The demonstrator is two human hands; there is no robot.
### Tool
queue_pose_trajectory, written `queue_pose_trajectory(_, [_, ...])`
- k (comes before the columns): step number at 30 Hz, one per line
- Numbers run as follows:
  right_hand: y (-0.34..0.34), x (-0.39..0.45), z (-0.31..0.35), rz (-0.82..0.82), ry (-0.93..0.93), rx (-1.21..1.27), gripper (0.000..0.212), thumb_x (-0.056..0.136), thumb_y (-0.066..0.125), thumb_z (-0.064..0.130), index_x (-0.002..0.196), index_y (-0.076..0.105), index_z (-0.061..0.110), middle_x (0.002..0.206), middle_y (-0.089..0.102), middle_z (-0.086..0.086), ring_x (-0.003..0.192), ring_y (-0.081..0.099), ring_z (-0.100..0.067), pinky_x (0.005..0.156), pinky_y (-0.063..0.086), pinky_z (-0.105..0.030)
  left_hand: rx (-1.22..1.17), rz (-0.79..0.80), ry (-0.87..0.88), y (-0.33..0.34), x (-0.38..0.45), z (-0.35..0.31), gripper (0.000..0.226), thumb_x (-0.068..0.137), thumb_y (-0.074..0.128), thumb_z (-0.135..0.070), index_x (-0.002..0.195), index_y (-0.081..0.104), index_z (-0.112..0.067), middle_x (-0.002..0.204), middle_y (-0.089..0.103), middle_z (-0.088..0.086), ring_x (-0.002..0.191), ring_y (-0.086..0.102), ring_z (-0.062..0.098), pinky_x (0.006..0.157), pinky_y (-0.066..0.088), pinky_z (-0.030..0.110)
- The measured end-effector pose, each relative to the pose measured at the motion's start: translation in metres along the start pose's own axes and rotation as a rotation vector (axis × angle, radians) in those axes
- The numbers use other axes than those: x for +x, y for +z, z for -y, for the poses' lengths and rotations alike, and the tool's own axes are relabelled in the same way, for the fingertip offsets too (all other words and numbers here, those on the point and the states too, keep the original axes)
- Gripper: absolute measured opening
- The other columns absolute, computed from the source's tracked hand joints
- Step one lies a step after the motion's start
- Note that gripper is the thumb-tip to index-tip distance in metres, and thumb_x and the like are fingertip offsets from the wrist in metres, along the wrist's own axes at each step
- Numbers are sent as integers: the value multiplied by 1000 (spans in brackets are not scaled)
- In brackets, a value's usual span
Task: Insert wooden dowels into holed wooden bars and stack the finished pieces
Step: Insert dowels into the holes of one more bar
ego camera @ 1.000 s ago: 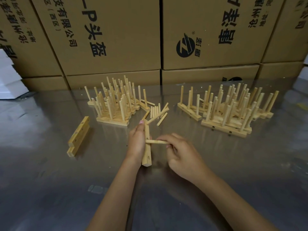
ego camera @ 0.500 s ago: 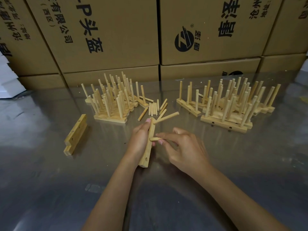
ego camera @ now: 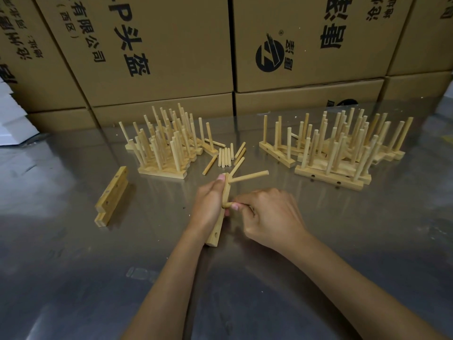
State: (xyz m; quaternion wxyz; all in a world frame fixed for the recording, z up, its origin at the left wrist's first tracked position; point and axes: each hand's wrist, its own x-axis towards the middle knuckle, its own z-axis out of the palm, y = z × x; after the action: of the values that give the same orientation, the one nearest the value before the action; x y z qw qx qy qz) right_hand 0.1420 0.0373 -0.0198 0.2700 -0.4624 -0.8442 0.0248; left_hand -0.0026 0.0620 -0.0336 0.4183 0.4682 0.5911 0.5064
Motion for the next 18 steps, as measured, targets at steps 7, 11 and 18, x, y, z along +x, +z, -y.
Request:
queue_pose_trajectory(7, [12, -8, 1, 85, 23, 119, 6, 104, 34, 38, 100, 36, 34, 65, 49, 11, 55, 45, -8, 50, 23, -28, -136, -45, -94, -4, 7, -4, 38, 105, 44, -39, 101, 72, -13, 57, 53, 4, 45, 52, 13, 51, 44, 26])
queue_pose_trajectory(11, [-2, 1, -3, -164, 91, 467, 10, 98, 54, 35, 91, 50, 30, 82, 52, 10, 81, 47, -5, 65, 33, -19, -137, -47, -130, -9, 10, -4, 51, 106, 37, -42, 87, 66, -5, 48, 51, 5, 39, 46, 14, 50, 36, 29])
queue_pose_trajectory(18, [-6, 3, -2, -187, 271, 958, 15, 87, 72, 13, 84, 58, 12, 67, 58, -2, 60, 48, -10, 57, 39, -20, -131, -34, -138, -7, 12, -2, 47, 106, 38, -42, 108, 73, -10, 46, 51, 3, 38, 46, 12, 46, 35, 26])
